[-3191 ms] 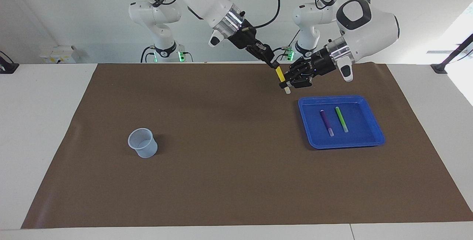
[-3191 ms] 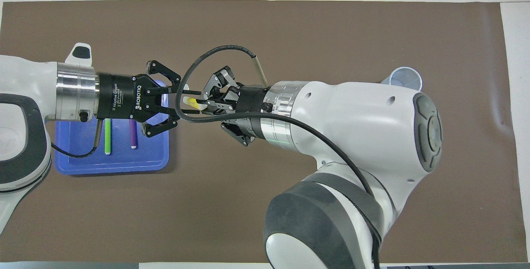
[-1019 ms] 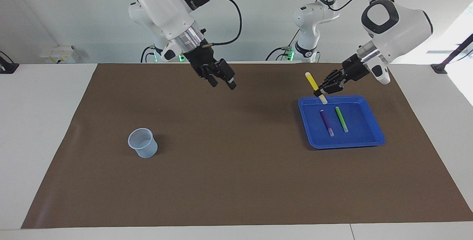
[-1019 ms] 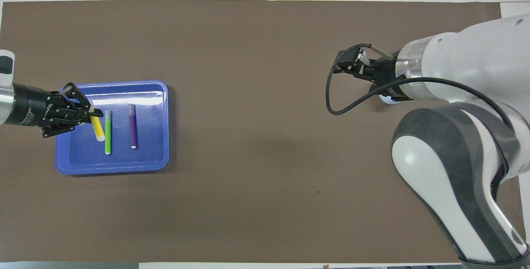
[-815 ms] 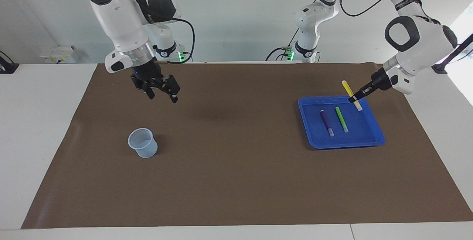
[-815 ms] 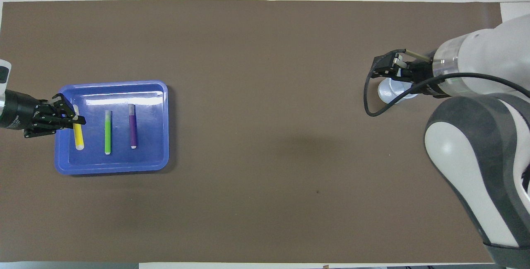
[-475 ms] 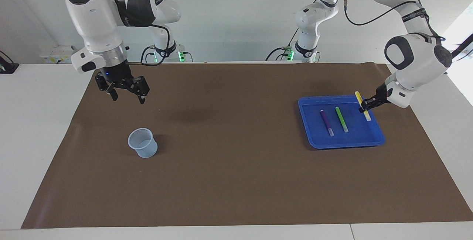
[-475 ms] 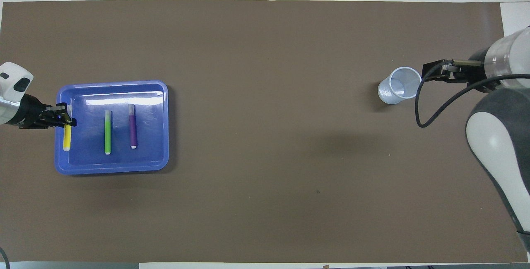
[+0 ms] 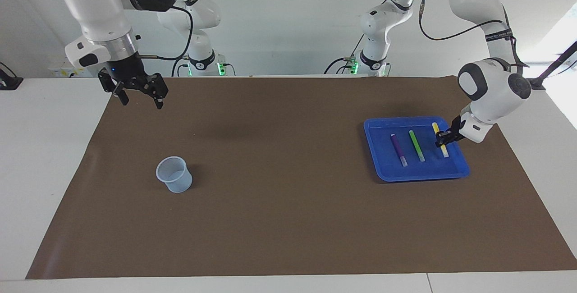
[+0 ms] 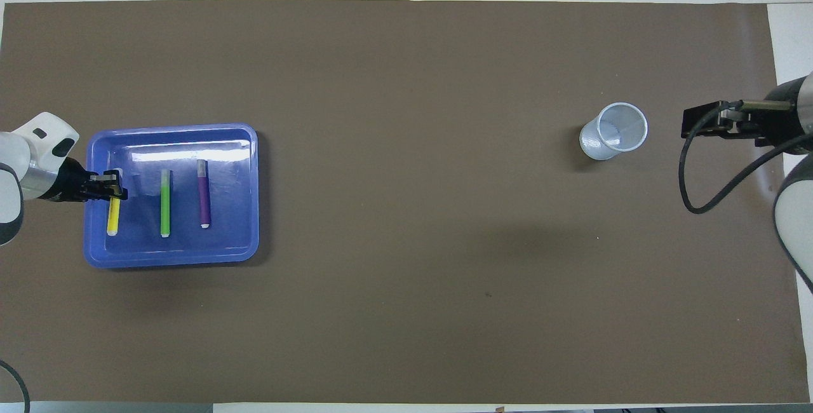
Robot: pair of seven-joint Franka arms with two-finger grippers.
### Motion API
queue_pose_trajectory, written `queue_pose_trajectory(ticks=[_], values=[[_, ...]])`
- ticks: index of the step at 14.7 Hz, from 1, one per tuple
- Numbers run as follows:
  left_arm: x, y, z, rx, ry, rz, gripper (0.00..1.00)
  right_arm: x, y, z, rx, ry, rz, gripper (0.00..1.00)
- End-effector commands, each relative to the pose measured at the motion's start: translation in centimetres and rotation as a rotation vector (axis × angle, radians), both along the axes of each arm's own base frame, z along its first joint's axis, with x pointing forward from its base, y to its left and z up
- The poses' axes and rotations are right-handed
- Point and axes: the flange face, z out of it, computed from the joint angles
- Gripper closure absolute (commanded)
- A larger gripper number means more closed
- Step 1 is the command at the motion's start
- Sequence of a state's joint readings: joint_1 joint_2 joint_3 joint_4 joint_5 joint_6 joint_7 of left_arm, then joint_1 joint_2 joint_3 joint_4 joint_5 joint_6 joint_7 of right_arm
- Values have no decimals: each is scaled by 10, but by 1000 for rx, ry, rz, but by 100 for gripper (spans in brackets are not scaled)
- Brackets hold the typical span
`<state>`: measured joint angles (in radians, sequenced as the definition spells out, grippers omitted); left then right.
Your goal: Right arm passes pens to left for tray arrangement
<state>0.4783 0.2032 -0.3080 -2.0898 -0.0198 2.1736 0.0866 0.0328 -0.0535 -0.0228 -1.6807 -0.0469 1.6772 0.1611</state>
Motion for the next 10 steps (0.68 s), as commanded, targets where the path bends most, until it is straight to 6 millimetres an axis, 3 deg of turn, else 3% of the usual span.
queue_pose_trajectory(ticks=[1, 3, 4, 7, 10], values=[[-1, -1, -9, 17, -29, -25, 100, 2, 1, 6, 8, 17, 23, 0], [-2, -1, -11, 14, -30, -55, 100, 4, 0, 11, 6, 25, 22, 0], [-2, 0, -9, 10, -33, -95, 1, 2, 0, 13, 8, 36, 22, 0], [4, -3, 0, 9, -31, -111, 0, -1, 6, 20, 31, 53, 27, 0], [19, -4, 36, 3, -3, -122, 0, -2, 9, 19, 55, 56, 52, 0]])
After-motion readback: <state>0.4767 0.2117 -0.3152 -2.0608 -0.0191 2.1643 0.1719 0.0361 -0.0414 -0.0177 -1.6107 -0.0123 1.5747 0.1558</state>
